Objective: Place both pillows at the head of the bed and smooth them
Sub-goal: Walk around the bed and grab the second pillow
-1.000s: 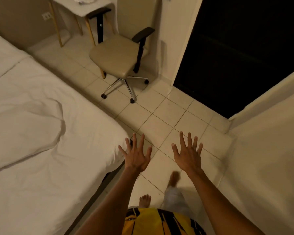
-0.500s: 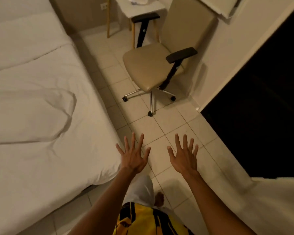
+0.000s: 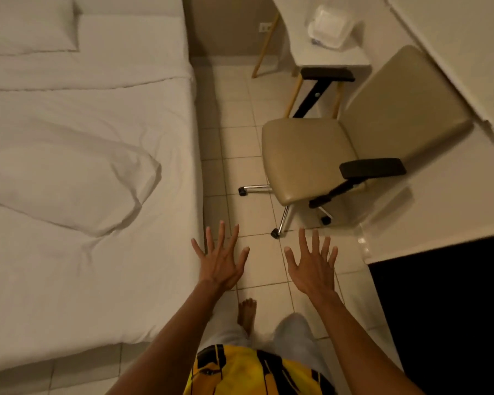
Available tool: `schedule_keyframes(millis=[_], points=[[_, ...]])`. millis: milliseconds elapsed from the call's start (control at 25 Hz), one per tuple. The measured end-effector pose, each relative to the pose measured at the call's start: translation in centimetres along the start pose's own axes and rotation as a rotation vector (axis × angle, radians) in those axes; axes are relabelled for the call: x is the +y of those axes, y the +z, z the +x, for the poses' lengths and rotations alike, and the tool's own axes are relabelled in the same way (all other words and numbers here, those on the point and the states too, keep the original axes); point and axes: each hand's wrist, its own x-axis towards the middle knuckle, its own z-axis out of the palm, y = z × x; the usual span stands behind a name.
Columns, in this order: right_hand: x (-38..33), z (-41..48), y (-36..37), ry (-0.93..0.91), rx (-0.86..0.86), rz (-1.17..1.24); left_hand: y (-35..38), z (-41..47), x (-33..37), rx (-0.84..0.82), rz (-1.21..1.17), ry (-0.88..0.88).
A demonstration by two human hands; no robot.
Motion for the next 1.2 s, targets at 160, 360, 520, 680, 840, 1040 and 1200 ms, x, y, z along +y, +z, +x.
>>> schedule_keyframes(millis=[160, 360, 520, 680, 840, 1040, 1200], points=[[-4.0, 7.1, -2.3, -0.177, -0.001, -0.064, -3.1, 3.8, -1.8, 0.045, -0.017, -0.113], [-10.8, 16.3, -4.3, -0.408, -0.063, -0.142, -4.4, 7.2, -5.0, 0.07, -0.058, -0.295], [-15.4, 23.7, -5.3, -0.533, -0.143, -0.121, -6.3, 10.4, -5.7, 0.094, -0.113, -0.45], [-19.0, 29.8, -6.1, -0.633, -0.23, -0.222, -8.0, 13.7, -7.0, 0.133, -0.18, -0.592], [-23.1, 34.0, -5.9, -0.739, -0.266, -0.265, -9.3, 16.2, -8.7, 0.201, -0.254, -0.712], [-29.4, 37.9, -5.5, -0.829, -0.29, -0.316, -9.8, 19.6, -12.7, 0.256, -0.358, -0.842], [-36.2, 40.7, -5.0, -0.905, -0.284, -0.325, -11.3, 22.2, -17.3, 0.283, -0.386, -0.938]])
